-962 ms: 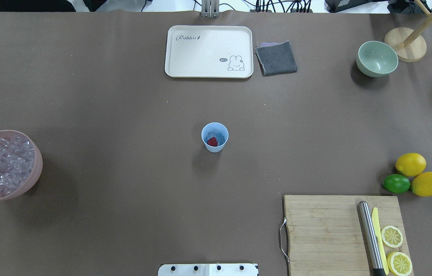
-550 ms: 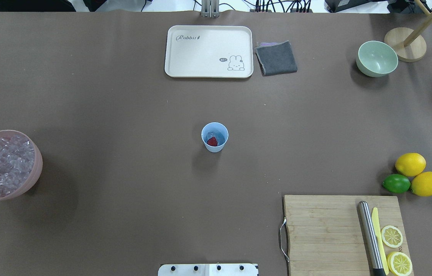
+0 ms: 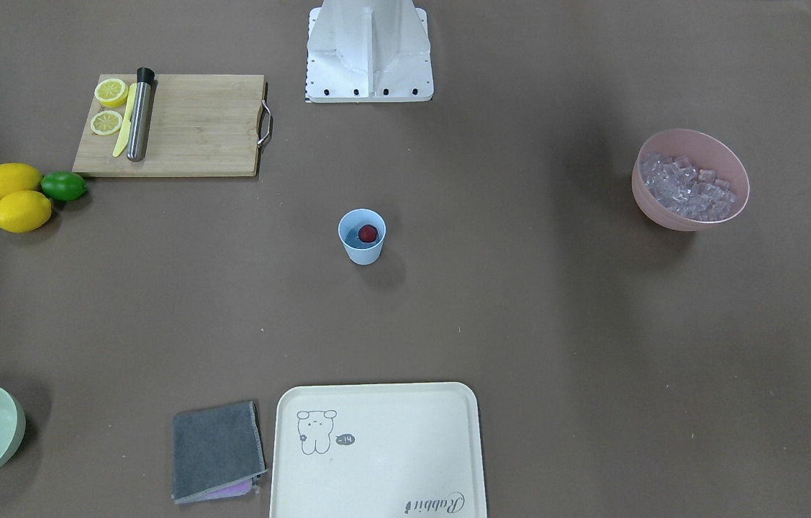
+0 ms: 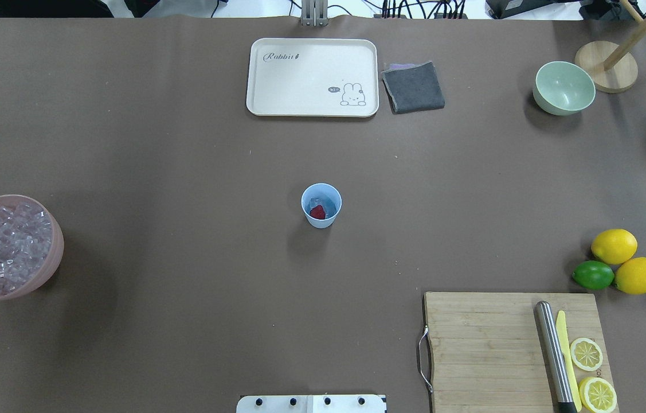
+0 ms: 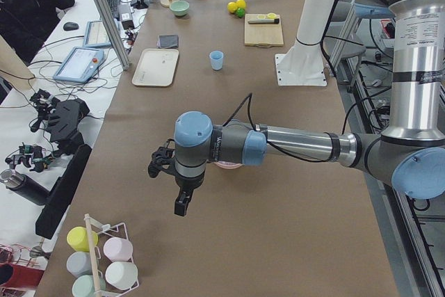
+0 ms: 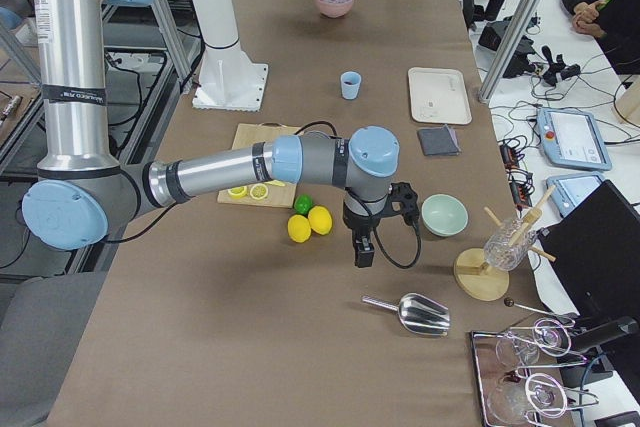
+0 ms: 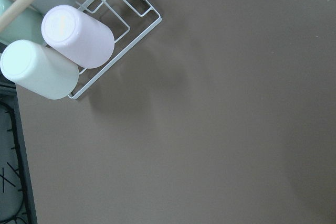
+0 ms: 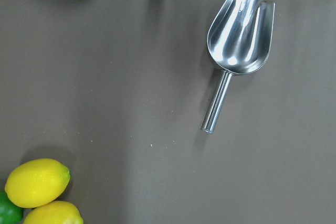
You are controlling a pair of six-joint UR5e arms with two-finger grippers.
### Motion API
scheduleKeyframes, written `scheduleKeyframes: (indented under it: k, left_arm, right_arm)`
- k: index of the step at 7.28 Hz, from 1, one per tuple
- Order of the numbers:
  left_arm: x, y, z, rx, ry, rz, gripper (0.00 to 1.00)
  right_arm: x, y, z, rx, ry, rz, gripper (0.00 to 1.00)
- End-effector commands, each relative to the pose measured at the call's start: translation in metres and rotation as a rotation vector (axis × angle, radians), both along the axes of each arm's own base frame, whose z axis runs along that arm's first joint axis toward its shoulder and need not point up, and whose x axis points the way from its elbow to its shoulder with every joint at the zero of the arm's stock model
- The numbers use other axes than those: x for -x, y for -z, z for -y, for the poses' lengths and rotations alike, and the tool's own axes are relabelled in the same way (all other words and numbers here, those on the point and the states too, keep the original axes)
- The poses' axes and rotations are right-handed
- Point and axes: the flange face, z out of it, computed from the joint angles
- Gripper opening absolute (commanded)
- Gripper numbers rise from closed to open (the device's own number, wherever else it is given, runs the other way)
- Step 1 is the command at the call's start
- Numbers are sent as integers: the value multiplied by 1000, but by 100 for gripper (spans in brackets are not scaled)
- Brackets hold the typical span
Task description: Put ice and strawberries in cup
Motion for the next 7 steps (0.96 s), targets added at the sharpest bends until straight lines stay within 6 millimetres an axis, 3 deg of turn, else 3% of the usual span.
scheduleKeyframes:
  k: [1, 7]
  left_arm:
    - [-5, 1, -2, 36, 39, -14, 98]
    - [-12, 0, 0, 38, 25, -14, 98]
  right_arm:
    - [-3, -2, -2, -13, 13, -5, 100]
    - [-2, -16, -10, 12, 16, 2, 100]
